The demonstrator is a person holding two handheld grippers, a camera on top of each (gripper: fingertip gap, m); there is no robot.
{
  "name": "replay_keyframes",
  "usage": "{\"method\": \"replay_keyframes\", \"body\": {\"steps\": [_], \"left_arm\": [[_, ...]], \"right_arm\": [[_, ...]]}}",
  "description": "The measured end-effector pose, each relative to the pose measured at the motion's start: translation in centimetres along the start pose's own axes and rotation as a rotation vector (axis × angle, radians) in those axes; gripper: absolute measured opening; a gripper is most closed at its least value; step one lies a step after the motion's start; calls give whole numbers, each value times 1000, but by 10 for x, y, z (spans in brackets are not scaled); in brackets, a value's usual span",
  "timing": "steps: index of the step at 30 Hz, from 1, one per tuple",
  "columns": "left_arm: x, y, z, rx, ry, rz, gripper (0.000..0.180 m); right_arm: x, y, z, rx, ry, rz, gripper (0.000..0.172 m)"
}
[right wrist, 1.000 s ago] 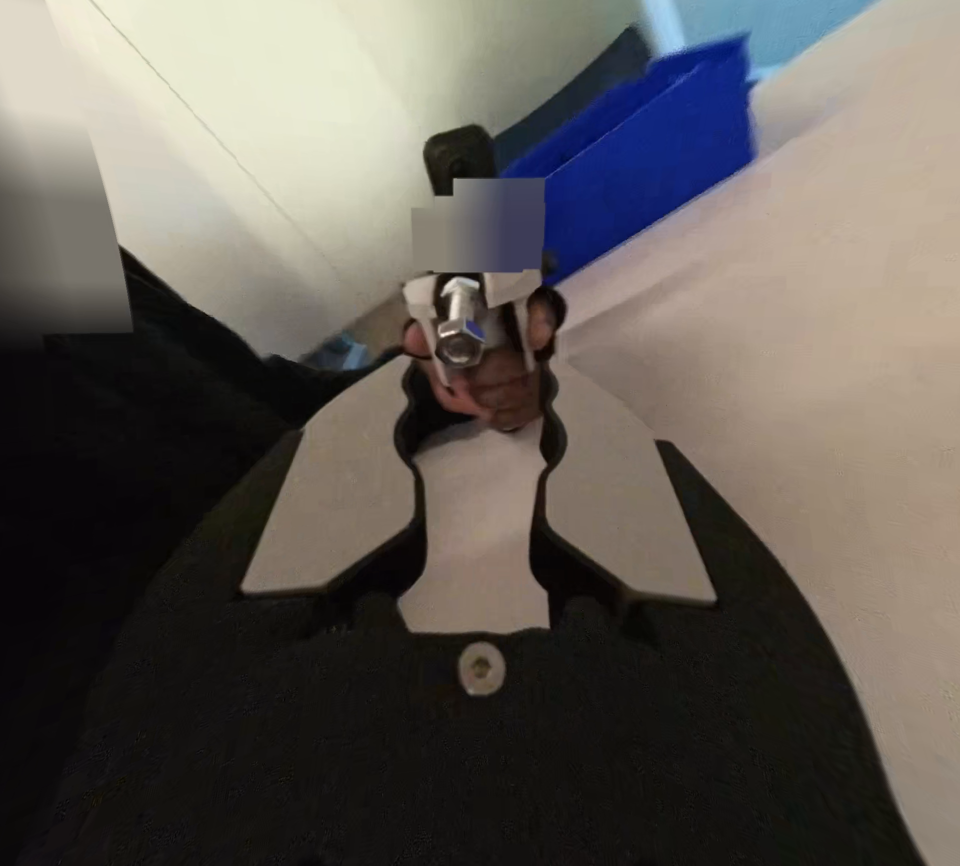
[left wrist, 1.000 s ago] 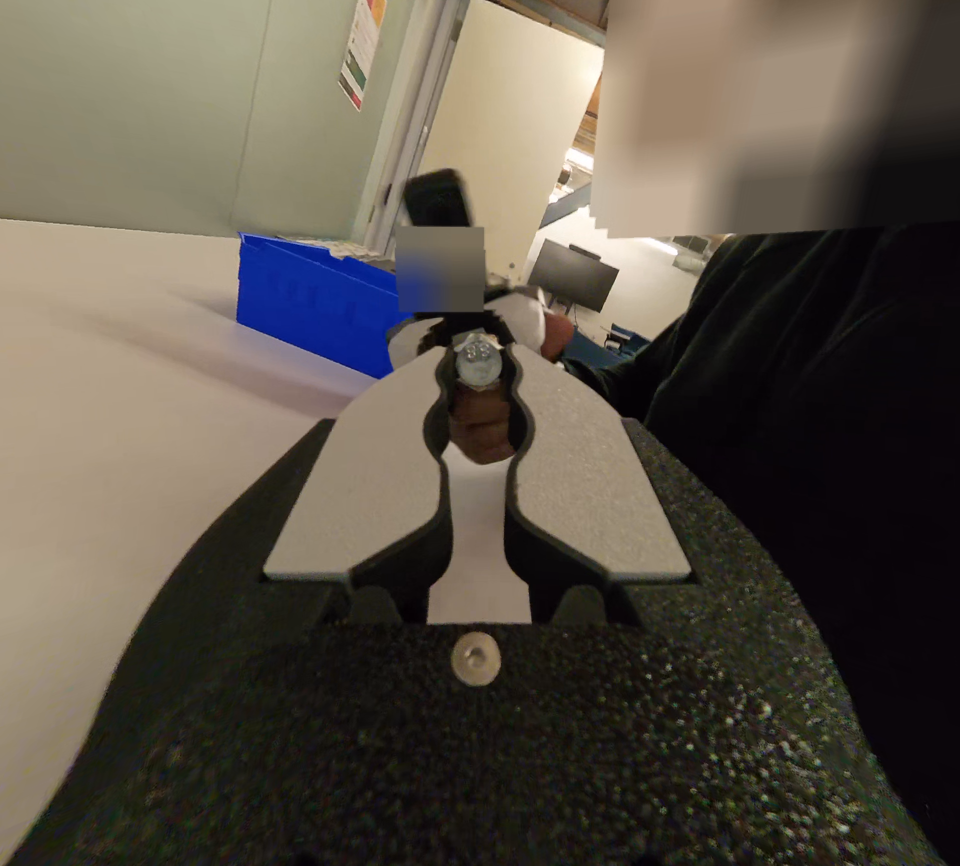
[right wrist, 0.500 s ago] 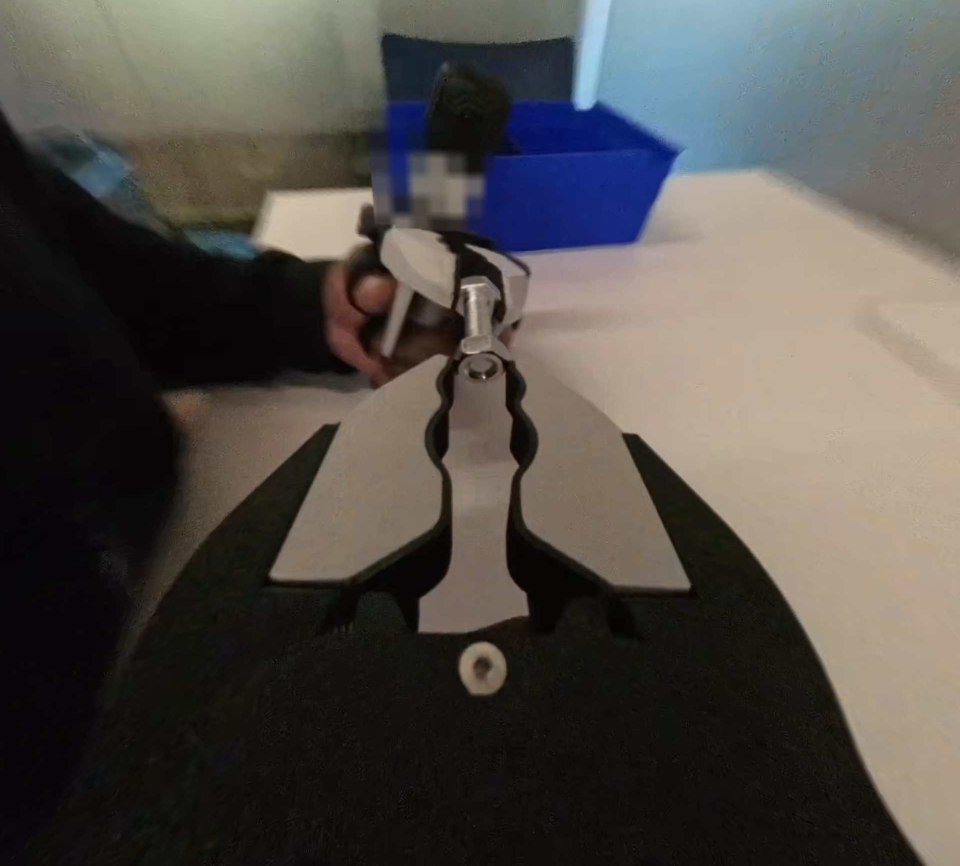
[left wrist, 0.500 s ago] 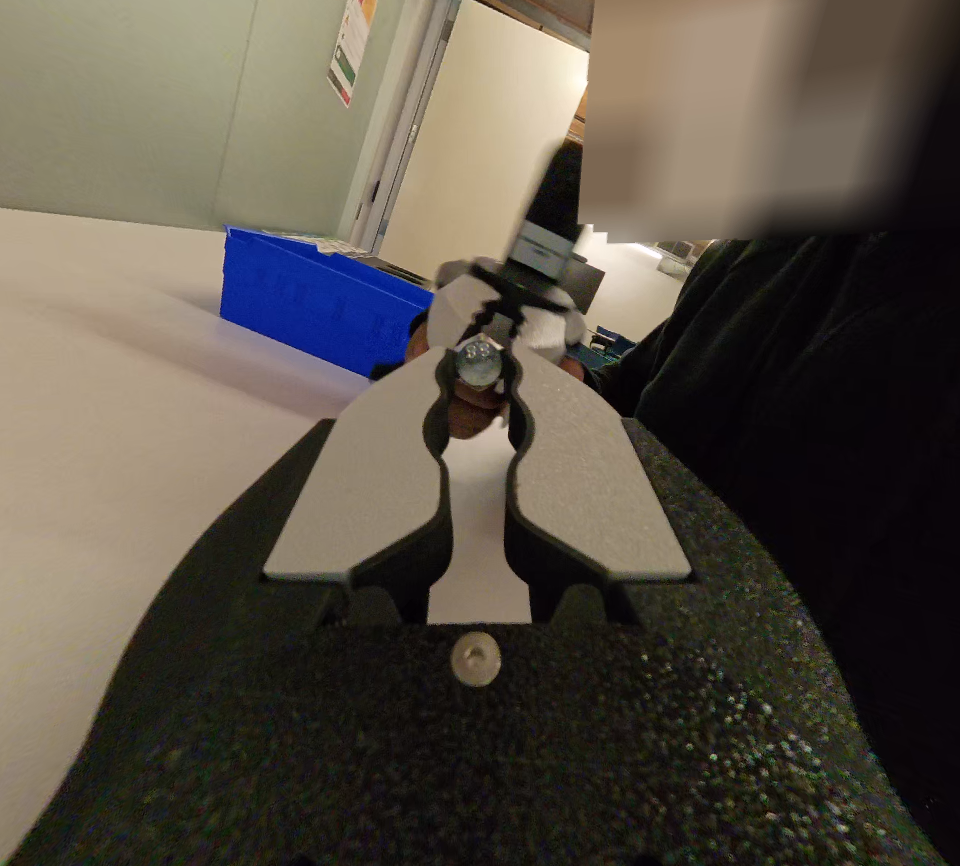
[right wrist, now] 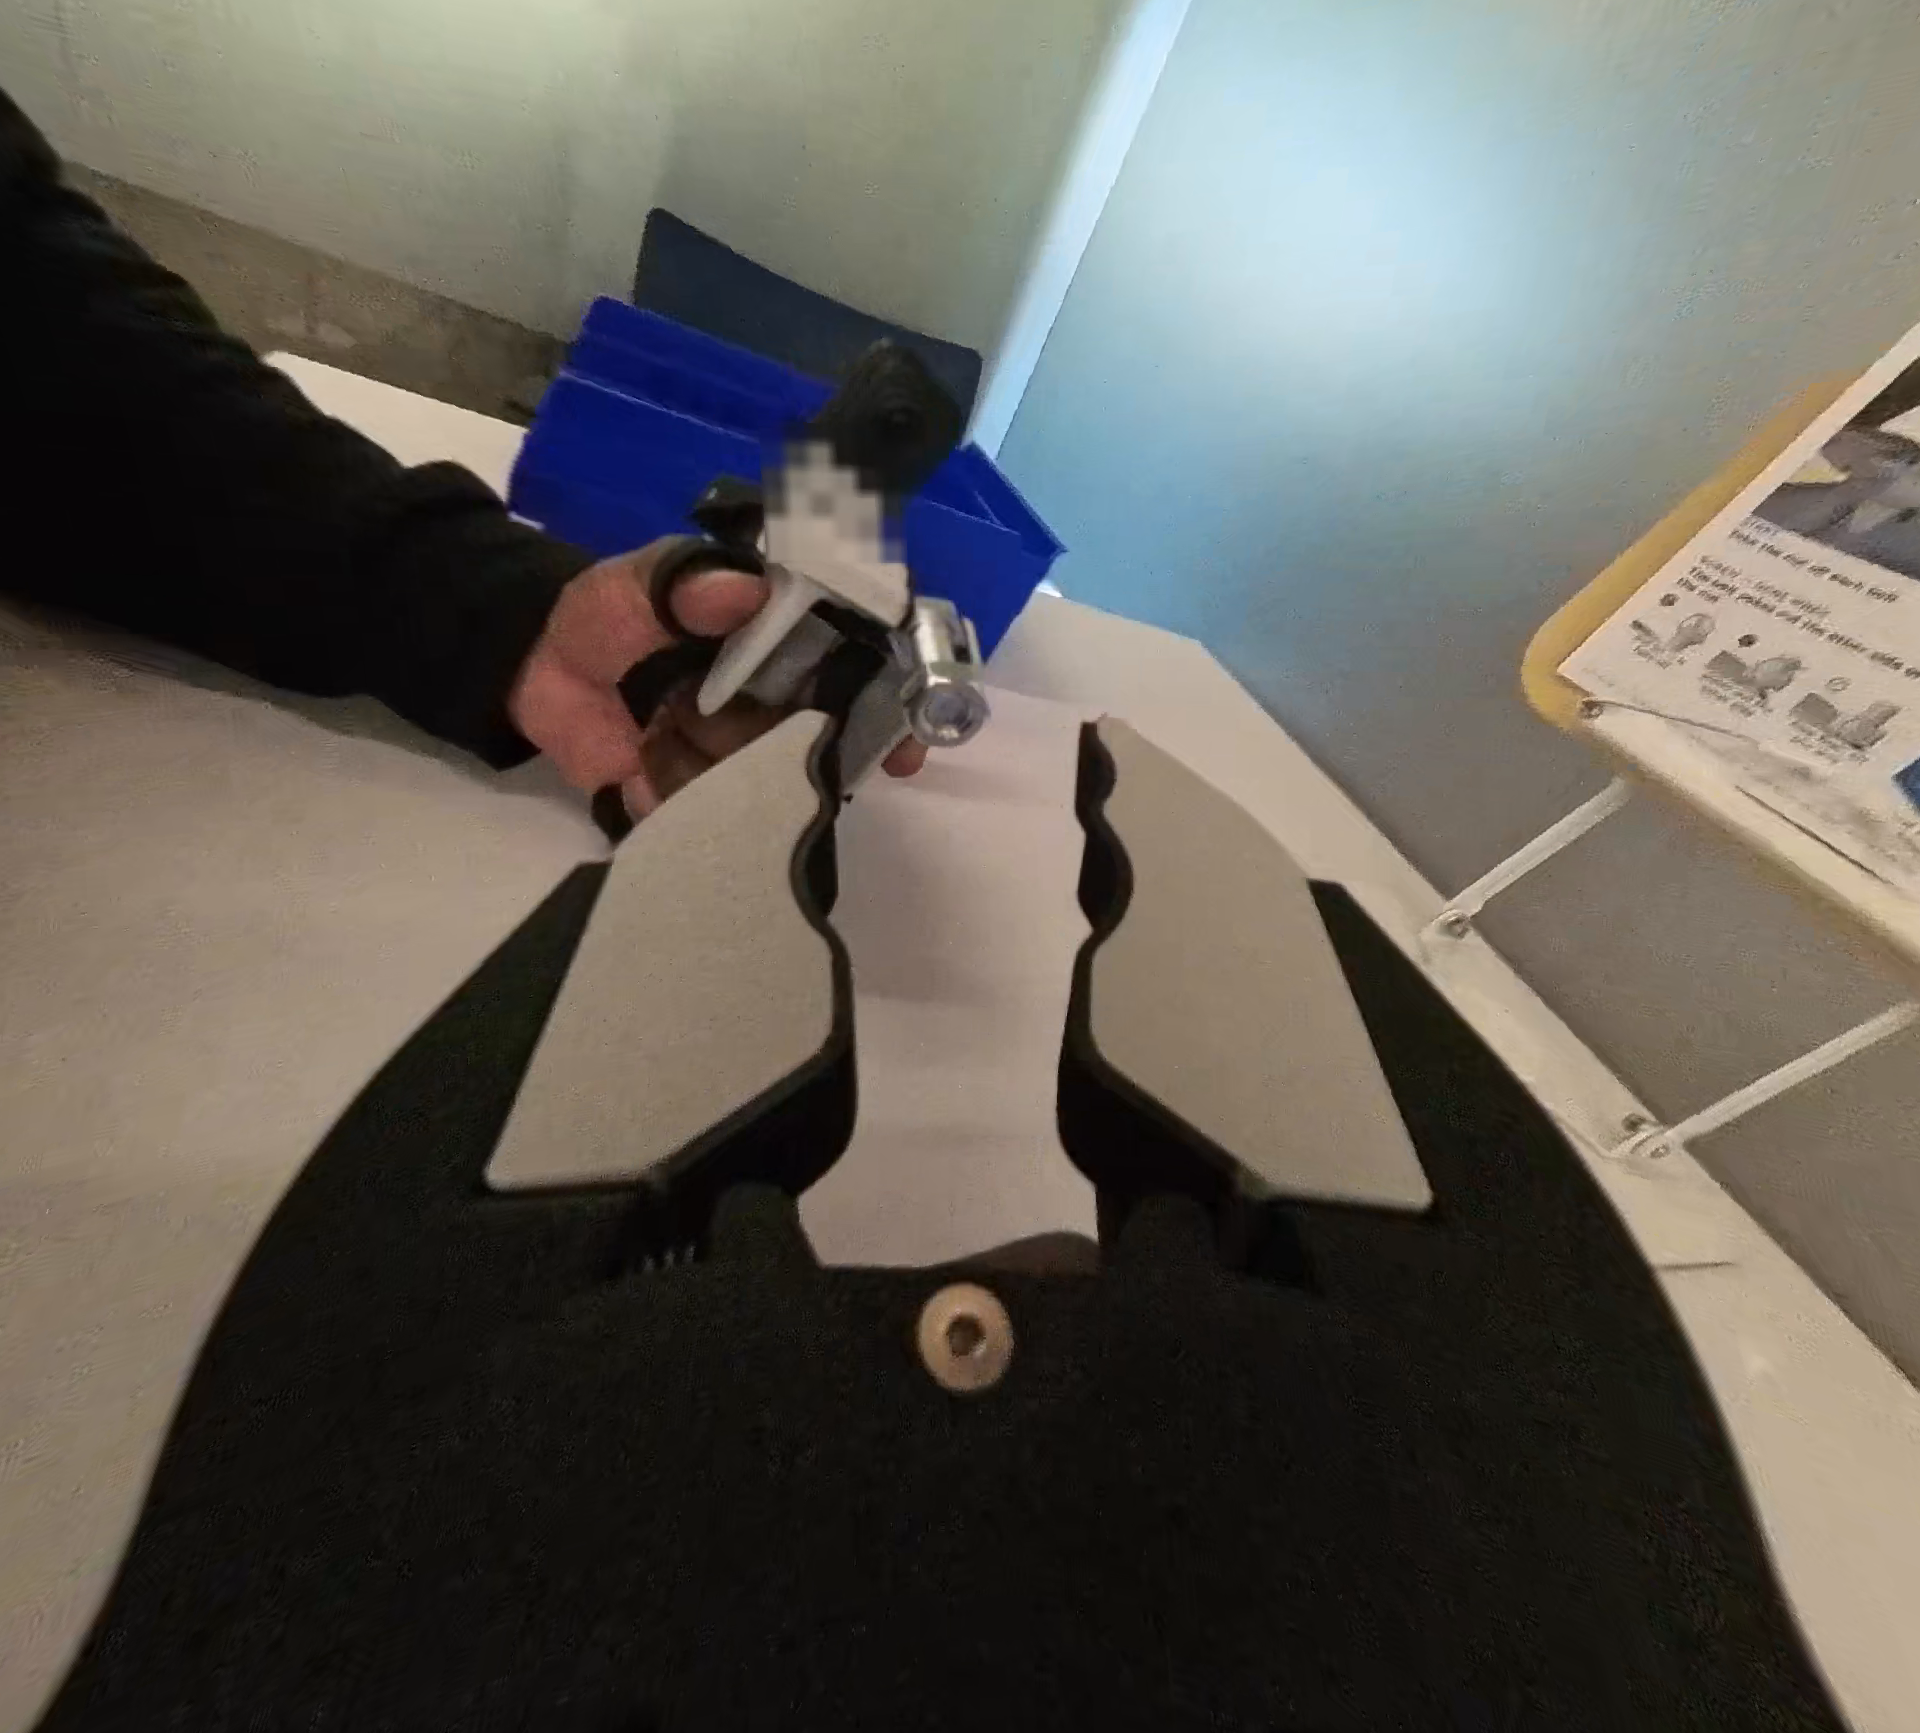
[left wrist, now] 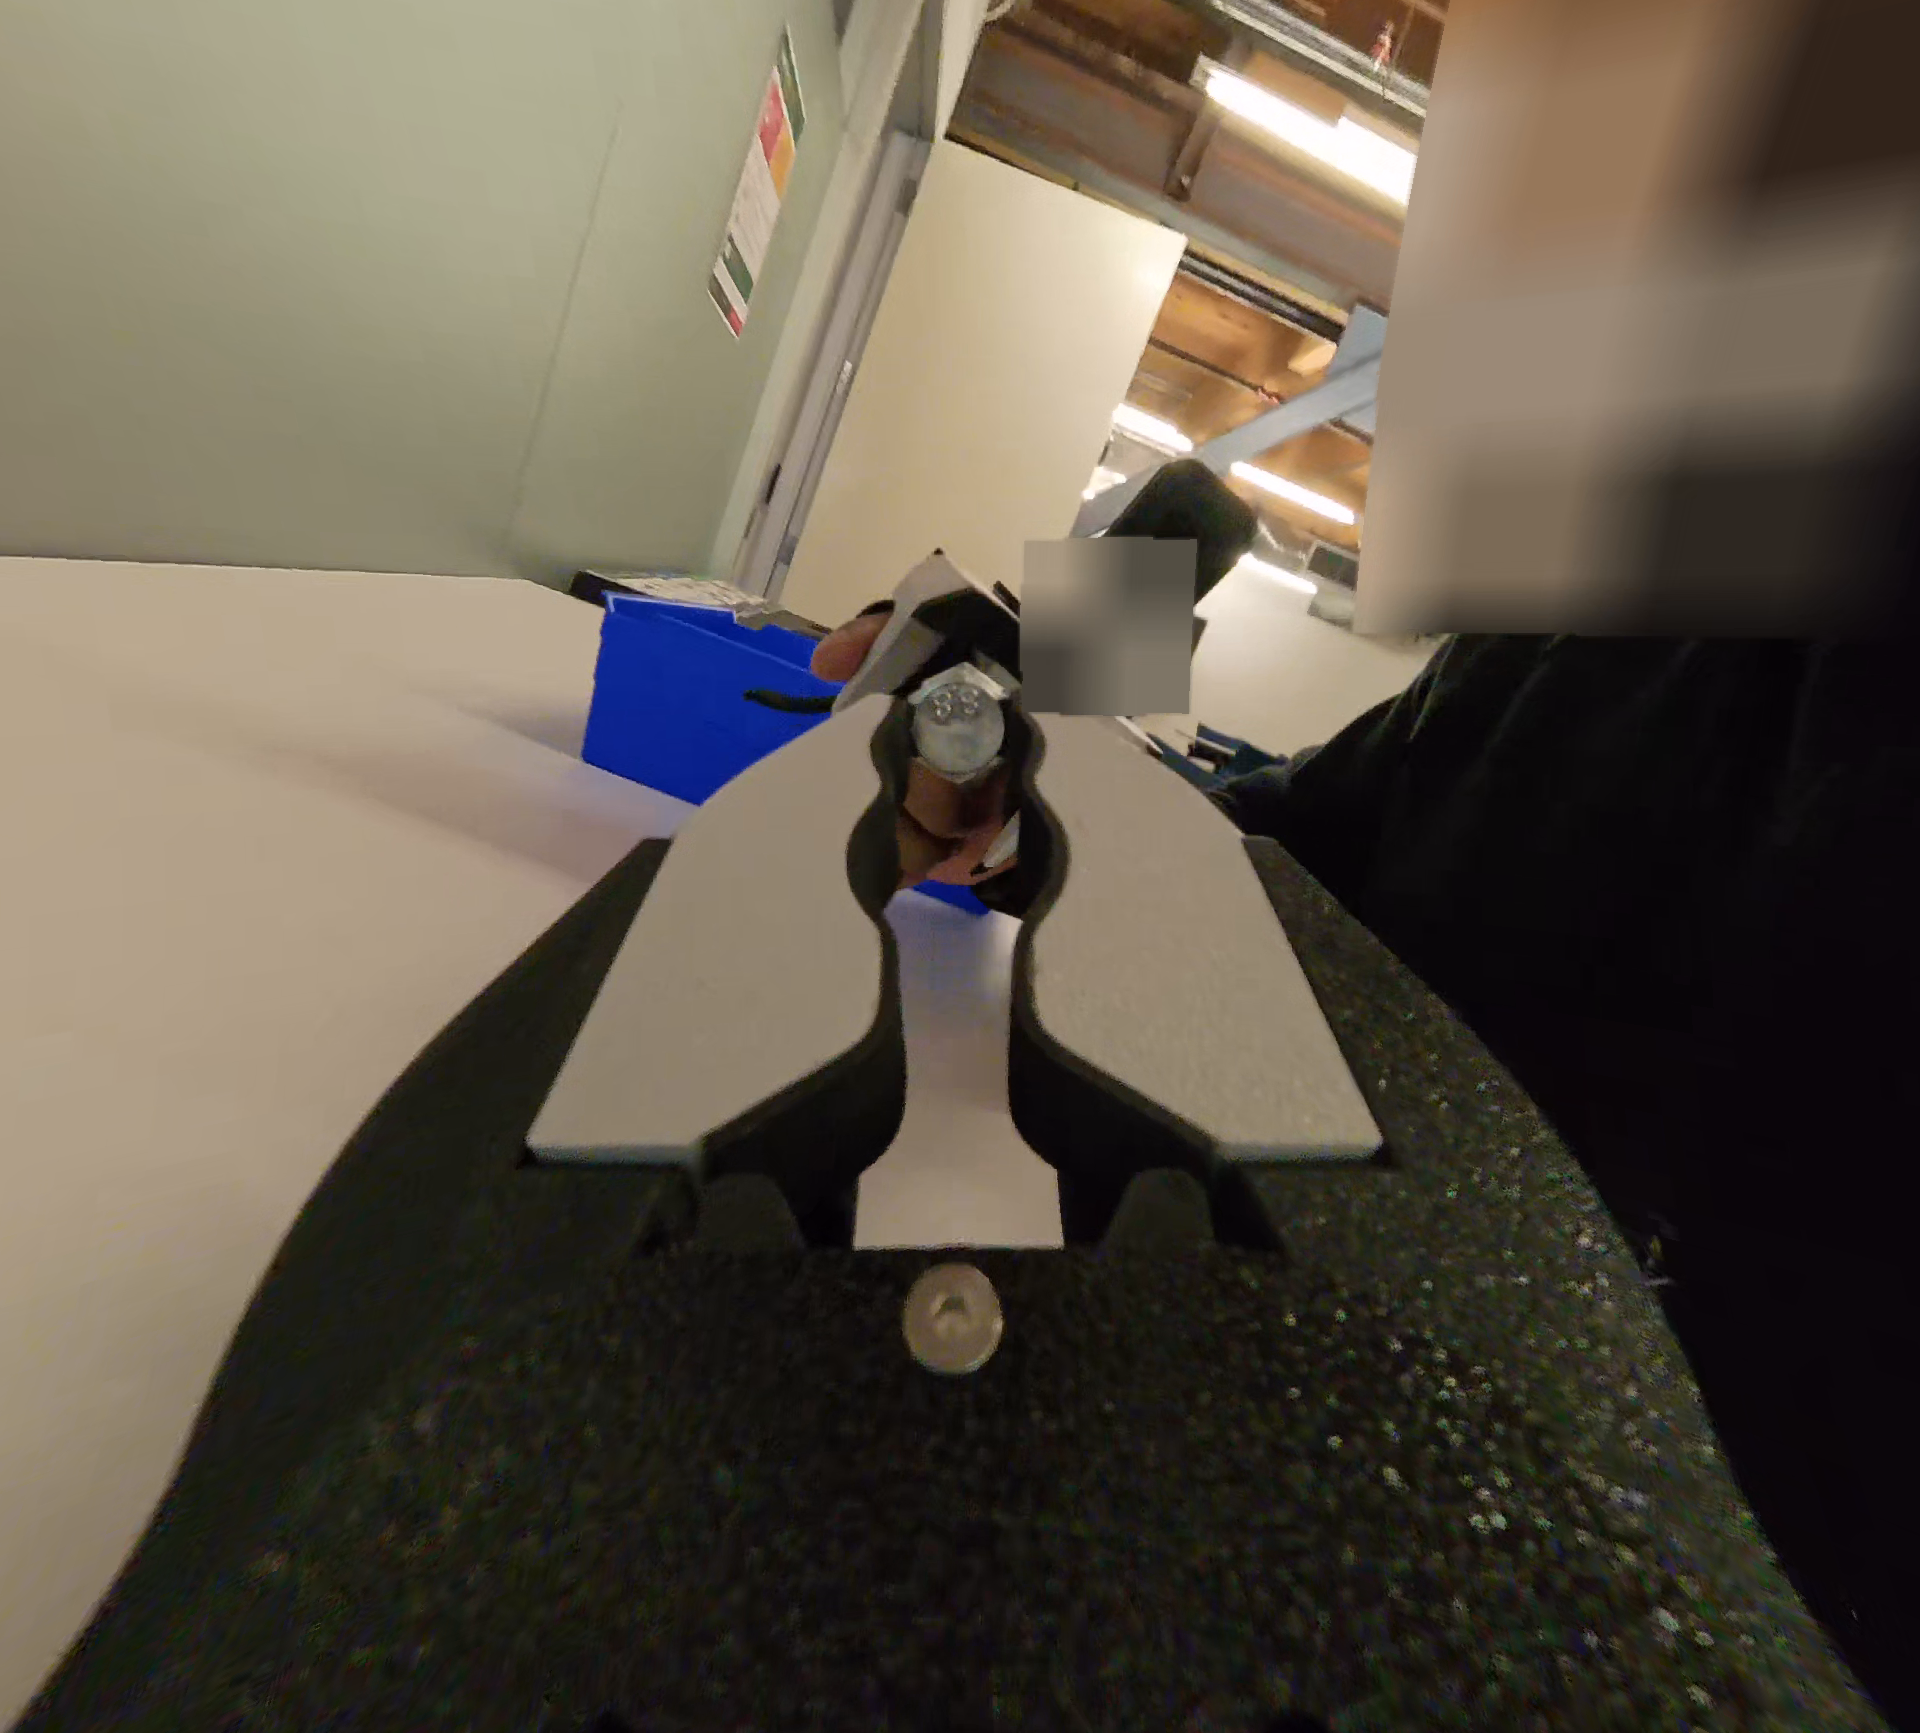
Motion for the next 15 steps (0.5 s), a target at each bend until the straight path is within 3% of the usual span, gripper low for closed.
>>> {"method": "replay_keyframes", "body": {"steps": [3,12,15], "left_arm": [[4,-3,13,7,34,-2,17],[9,4,6,45,53,99,16],[11,6,4,58,51,138,16]], "right_arm": [[2,12,-4,-36,69,-26,42],[9,20,18,-278,90,117,37],[12,19,21,-283,96,150,20]]}}
Point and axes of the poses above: each gripper's, where its closed fingertips meet, x out along the fingers, y out of its underside, z = x × y across the jaws, the point moved 10 cm from there along -x, back along the fingers, and after that the axes turned 10 degrees about -y, right-handed, at the moved point
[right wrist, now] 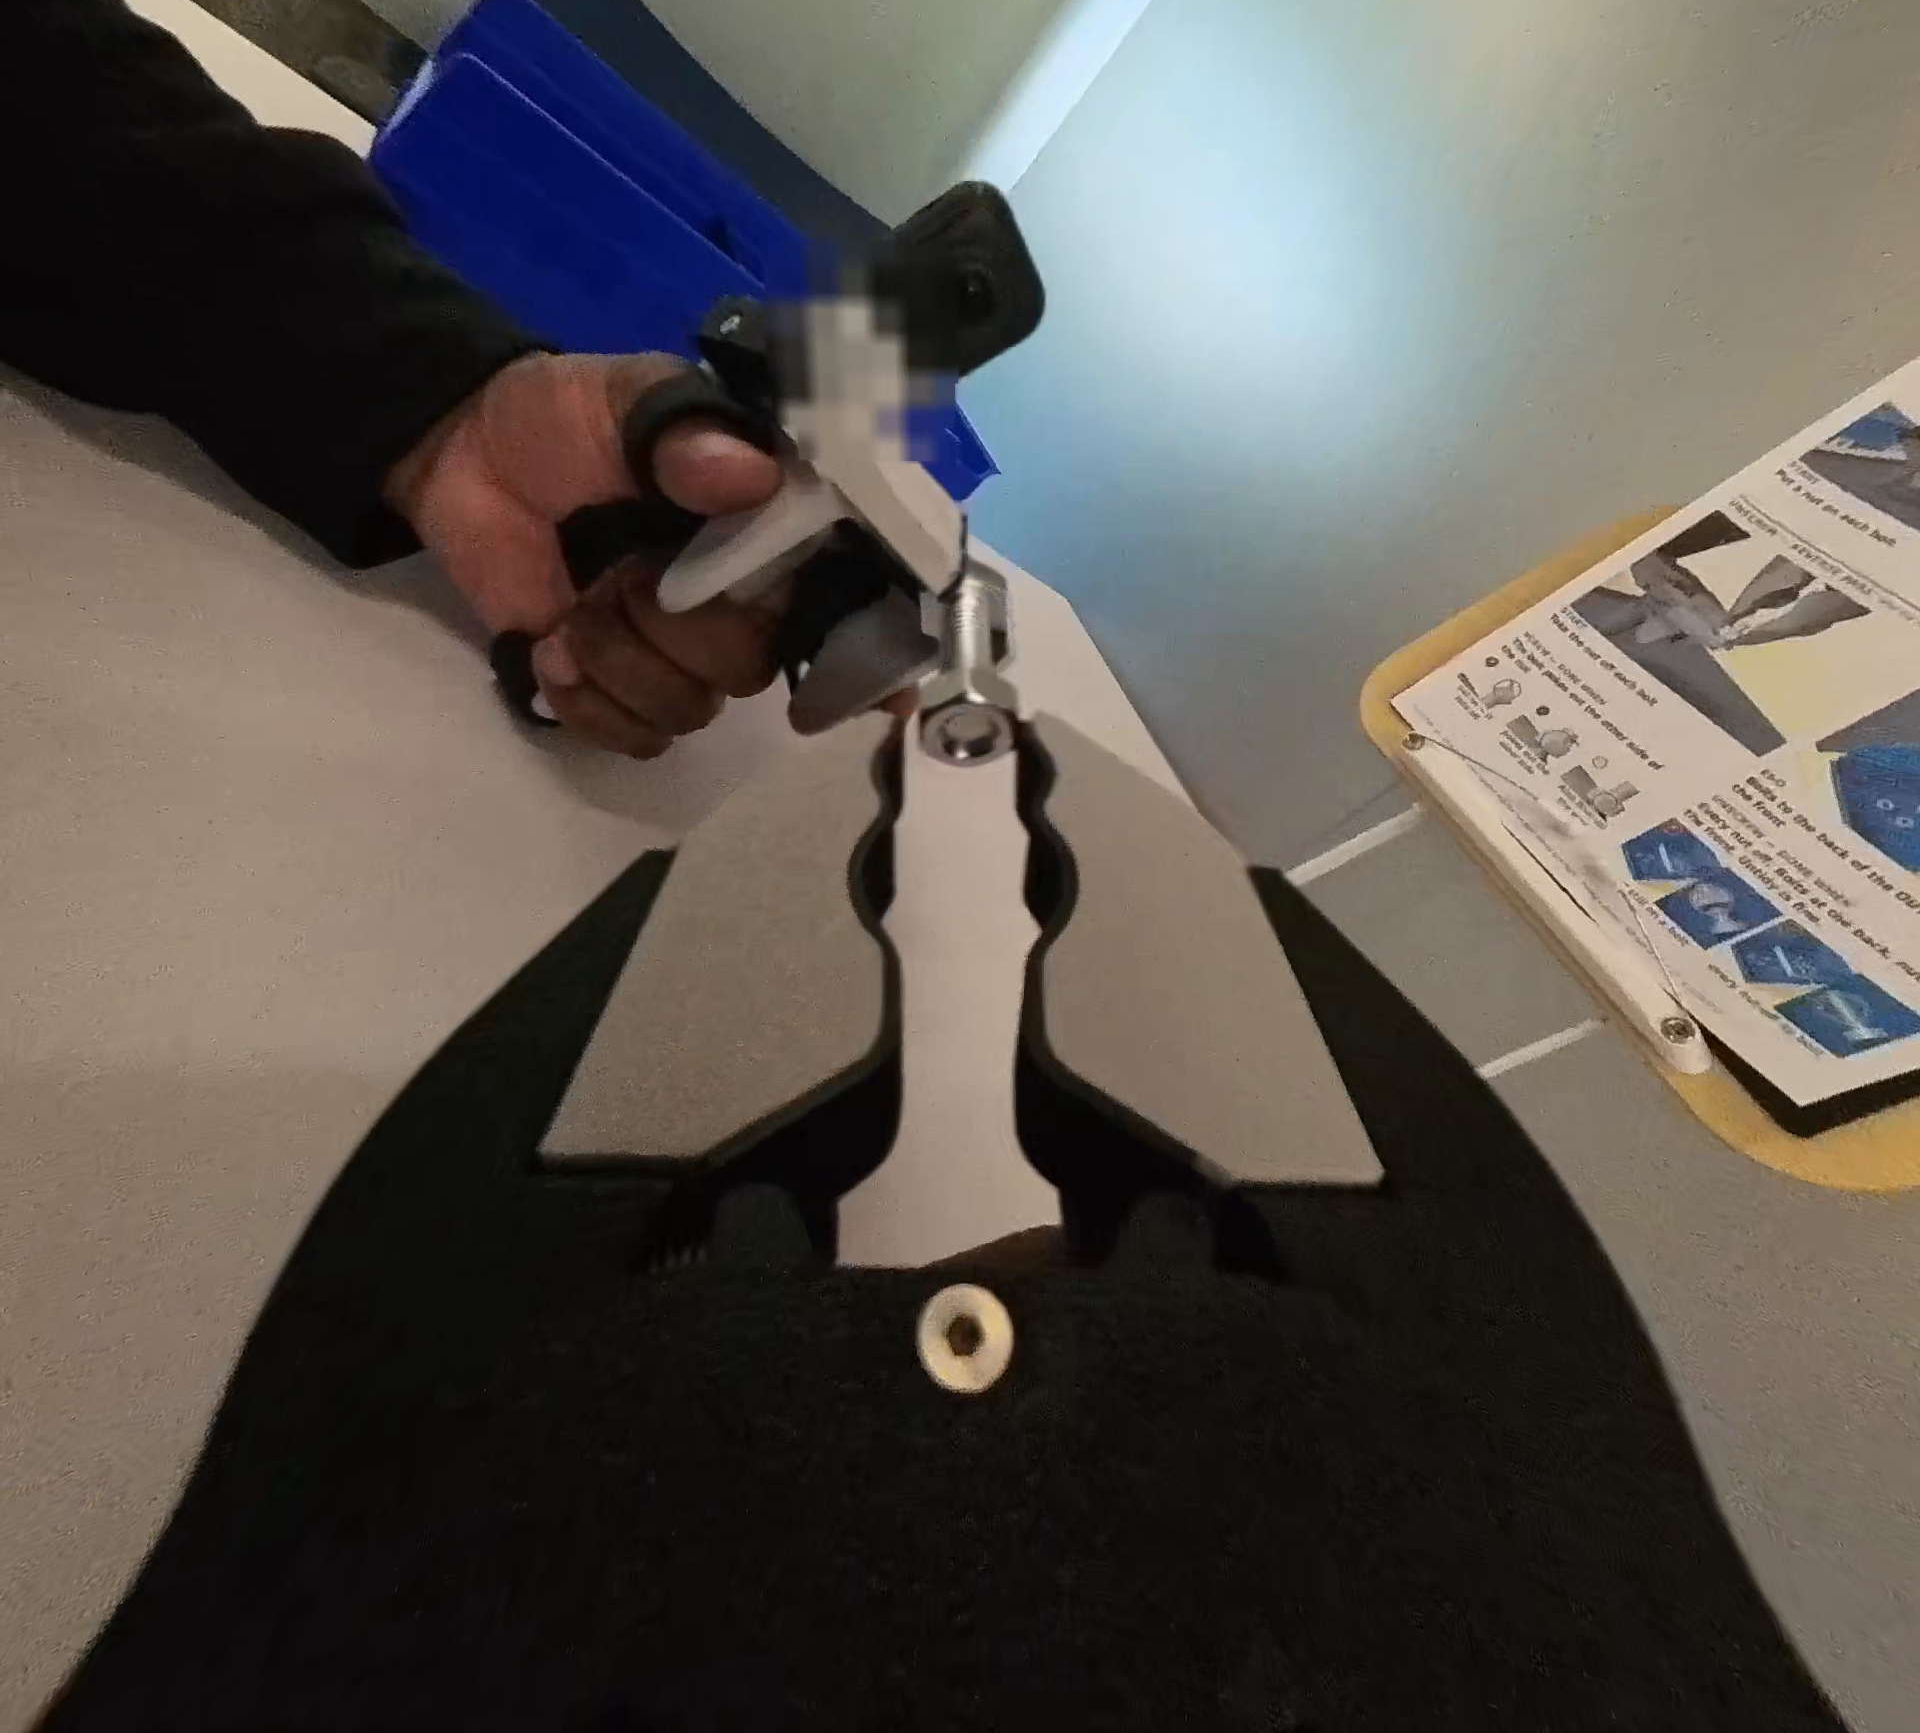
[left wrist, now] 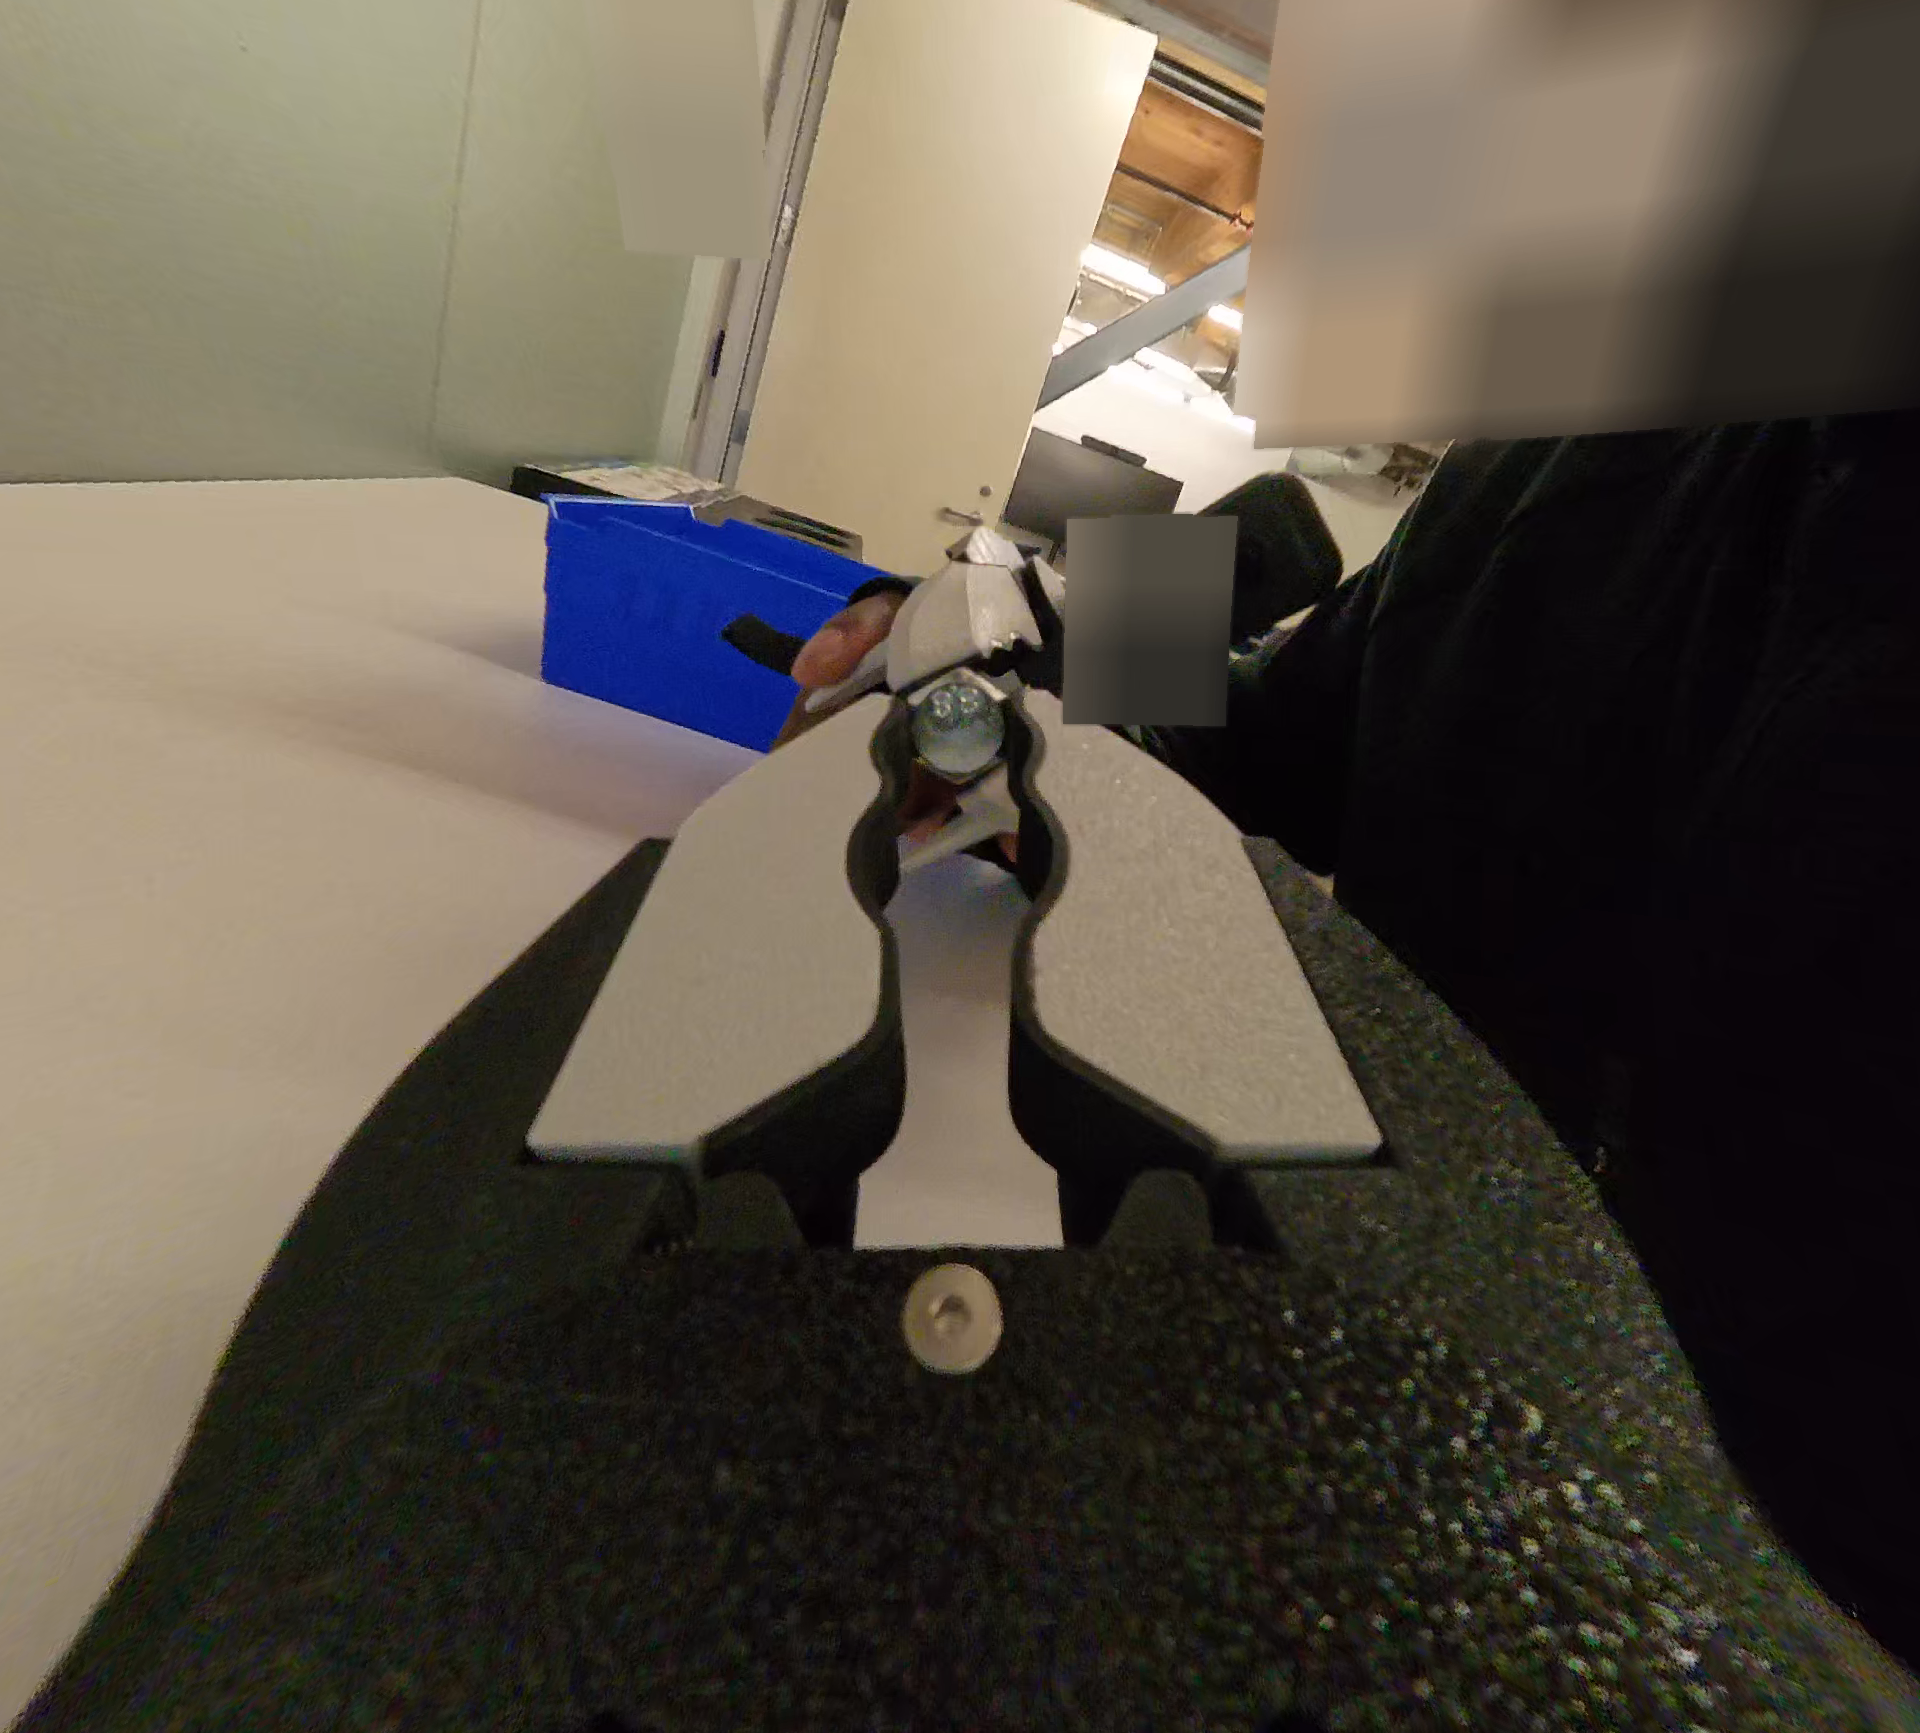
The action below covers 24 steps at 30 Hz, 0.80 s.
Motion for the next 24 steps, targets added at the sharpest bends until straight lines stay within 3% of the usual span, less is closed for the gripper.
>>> {"method": "replay_keyframes", "body": {"steps": [2,6,8,10,12,15,17,21,23,24], "left_arm": [[0,1,-2,21,-9,3,17],[-4,0,-7,58,28,-12,17],[-3,0,-7,68,15,-14,17],[-5,0,-5,43,-10,-36,17],[-9,-2,-2,-5,-18,-70,17],[-11,-3,1,-69,-24,-98,17],[-11,-2,0,-91,-21,-95,17],[-5,1,-3,-114,-10,-64,17],[-2,3,-5,-95,-12,-33,17],[-2,3,-6,-81,-9,-34,17]], "right_arm": [[2,-1,-2,150,-60,15,17],[5,7,-20,1091,-414,-133,17],[4,17,-24,1324,-478,-259,24],[-1,19,-25,1208,-374,-295,39],[-6,13,-25,927,-212,-216,48],[-9,-2,-15,439,-6,-74,48],[-6,-9,-4,213,50,-2,45],[6,-12,12,30,84,108,39],[5,-14,11,64,100,107,17],[4,-14,8,153,60,79,17]]}}
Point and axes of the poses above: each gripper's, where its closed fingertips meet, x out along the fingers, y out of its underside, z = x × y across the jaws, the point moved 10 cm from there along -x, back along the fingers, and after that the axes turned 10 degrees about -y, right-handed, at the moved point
